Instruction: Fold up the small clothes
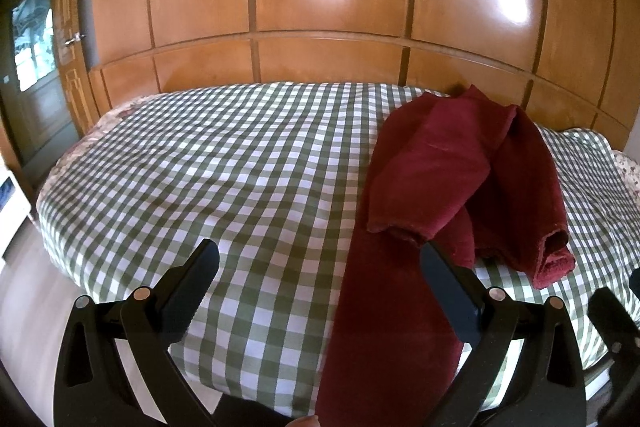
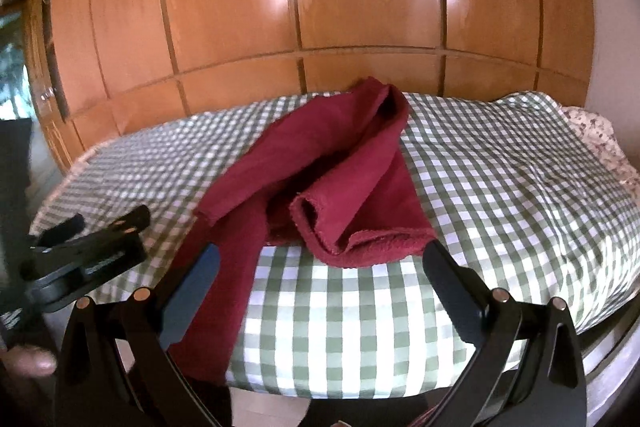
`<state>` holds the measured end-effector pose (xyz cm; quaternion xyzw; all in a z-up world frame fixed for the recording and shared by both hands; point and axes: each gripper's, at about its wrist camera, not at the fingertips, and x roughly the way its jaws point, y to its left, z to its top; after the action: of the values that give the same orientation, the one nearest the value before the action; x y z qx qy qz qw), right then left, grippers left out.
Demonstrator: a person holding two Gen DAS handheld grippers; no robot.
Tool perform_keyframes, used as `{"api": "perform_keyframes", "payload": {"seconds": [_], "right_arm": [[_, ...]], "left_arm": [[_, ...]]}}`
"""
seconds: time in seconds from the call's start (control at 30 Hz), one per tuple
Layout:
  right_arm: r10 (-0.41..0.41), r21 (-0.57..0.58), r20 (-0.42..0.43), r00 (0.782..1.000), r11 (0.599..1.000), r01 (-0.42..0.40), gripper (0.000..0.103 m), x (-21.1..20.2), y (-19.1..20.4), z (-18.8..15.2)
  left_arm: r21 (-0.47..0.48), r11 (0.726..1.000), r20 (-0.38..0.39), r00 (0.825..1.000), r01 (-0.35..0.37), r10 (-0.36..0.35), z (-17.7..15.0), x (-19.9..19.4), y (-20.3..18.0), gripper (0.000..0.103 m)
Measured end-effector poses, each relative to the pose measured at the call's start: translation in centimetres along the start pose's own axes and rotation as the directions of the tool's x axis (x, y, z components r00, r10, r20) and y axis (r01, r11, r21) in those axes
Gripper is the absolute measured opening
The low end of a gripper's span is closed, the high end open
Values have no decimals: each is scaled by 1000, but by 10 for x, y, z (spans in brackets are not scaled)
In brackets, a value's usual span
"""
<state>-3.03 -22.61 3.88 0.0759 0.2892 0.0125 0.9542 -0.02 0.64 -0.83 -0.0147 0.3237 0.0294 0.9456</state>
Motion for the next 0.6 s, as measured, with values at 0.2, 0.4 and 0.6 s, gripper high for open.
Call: {"api": "perform_keyframes", "payload": {"seconds": [0.2, 0.4, 0.6], "right_arm": [[102, -36, -16, 995, 994, -103, 101, -4, 9, -4], [107, -57, -41, 993, 992, -109, 101, -1, 12, -5], [144, -29, -48, 988, 989, -145, 101, 6, 1, 0]], "left_arm": [[-1, 1000, 4, 1000, -3, 3, 1, 0, 1, 99], [-2, 1000, 0, 1000, -9, 9, 1, 0, 2, 99], [-3, 1000, -19, 1000, -13, 13, 0, 7, 2, 99]]}}
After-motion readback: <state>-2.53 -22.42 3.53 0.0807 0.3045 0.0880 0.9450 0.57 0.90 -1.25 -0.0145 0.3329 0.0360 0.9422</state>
